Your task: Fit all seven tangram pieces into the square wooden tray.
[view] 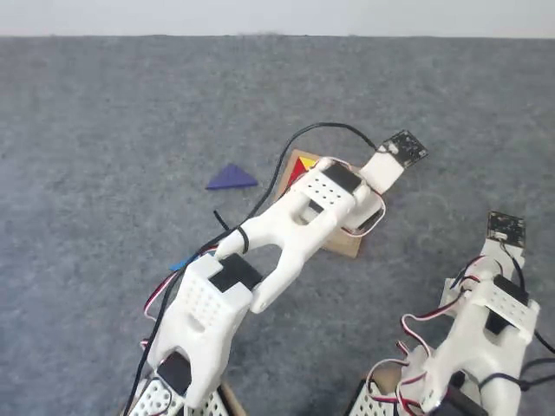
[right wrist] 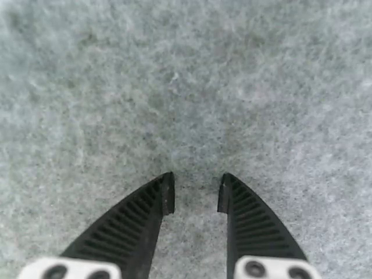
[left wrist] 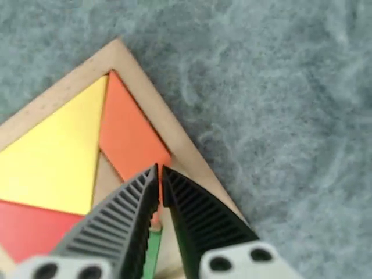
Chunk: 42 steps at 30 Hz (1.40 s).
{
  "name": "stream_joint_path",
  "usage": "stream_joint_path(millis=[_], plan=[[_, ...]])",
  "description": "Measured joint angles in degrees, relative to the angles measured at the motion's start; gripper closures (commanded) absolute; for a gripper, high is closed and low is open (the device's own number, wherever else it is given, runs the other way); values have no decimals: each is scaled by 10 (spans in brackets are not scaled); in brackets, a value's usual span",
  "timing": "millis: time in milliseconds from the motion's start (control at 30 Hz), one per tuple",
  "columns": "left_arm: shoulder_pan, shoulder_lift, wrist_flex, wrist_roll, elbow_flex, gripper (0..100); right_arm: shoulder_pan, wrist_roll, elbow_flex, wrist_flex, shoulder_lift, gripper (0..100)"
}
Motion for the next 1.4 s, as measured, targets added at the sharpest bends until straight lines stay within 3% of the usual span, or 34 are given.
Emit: stream_joint_path(millis=[167,333,533,667,800,933,1167,1400], plan=[[-18,-56,62,0,-20,987,0,0,0,0,0,872],[-69,-207,127,-3,5,985,0,0,0,0,0,872],[-252,-371,207,4,115,920,0,0,0,0,0,872],[-389,-379,239,-25,200,916,0,0,0,0,0,872],[-463,-362,241,-69,249,894,0,0,0,0,0,872],[-483,-324,240,-117,266,829,0,0,0,0,0,872],[-464,-304,238,-187,357,865,0,0,0,0,0,872],[-461,-520,141,-215,592,798,0,0,0,0,0,872]])
